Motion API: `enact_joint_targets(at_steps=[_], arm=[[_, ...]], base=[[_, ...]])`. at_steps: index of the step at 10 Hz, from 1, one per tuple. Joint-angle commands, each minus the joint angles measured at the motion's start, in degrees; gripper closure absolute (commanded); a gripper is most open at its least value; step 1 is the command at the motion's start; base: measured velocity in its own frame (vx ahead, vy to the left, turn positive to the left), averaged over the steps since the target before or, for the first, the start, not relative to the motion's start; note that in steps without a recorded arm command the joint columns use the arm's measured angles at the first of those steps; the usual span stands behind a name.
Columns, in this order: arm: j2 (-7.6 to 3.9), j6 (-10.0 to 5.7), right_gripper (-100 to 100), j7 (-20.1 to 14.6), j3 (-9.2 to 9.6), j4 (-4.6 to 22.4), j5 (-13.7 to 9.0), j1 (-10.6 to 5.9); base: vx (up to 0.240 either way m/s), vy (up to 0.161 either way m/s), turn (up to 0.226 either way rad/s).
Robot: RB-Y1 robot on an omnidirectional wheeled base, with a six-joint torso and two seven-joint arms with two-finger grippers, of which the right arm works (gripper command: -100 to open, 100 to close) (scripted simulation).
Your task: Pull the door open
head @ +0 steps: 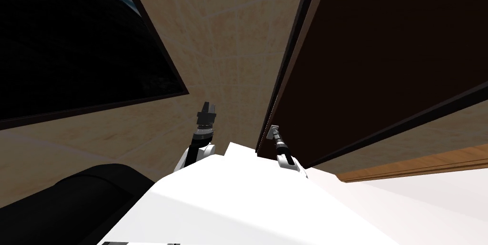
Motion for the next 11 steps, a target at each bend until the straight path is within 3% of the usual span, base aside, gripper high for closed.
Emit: enact_joint_targets(at_steps=[1,11], arm=[[0.3,0.01,100,-2.09,0.47,-0.49,-0.5,0.43],[-0.16,-0.58,100,-16.21,1.07,-3.28,-6.33,3.82]], base=[[-0.027,-0.013,0.044],[-0.026,-0.013,0.056]])
